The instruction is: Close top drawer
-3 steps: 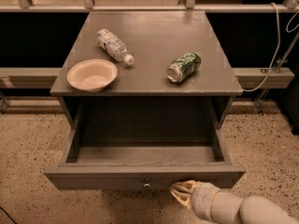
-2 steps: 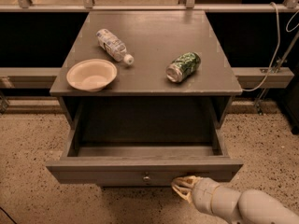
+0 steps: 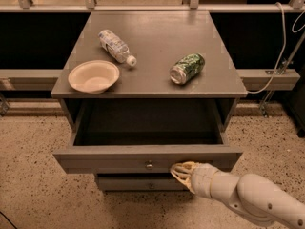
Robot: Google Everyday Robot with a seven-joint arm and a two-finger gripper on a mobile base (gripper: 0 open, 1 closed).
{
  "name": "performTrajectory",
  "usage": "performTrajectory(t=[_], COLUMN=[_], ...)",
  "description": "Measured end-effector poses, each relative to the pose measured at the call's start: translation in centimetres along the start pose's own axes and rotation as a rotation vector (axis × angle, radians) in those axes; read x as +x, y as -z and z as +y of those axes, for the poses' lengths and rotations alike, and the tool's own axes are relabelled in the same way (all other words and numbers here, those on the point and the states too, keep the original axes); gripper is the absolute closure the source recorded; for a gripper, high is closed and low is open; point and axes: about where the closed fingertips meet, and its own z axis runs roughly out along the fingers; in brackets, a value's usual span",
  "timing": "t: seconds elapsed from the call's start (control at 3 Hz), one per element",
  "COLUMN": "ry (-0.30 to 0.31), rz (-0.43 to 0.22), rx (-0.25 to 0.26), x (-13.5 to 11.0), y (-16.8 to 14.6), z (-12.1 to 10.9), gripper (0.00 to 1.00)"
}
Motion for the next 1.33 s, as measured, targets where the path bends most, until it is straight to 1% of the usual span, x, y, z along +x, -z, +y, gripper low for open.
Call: performTrajectory(t=[0.33,0.67,1.0,1.33], ry=[0.013,0.030,0.043,0.023], rz=[-0.024,-0.027,-0.026,0.000], rx=[0.001,-0.017,-0.042,-0.072], x=[-1.7,-2.6,-3.0,-2.8], y=[-1.2,-1.8,-2.1,-3.2], z=[-2.8,-6.4,-7.9,-9.4], gripper=[1.00,1.00,1.00,1.00])
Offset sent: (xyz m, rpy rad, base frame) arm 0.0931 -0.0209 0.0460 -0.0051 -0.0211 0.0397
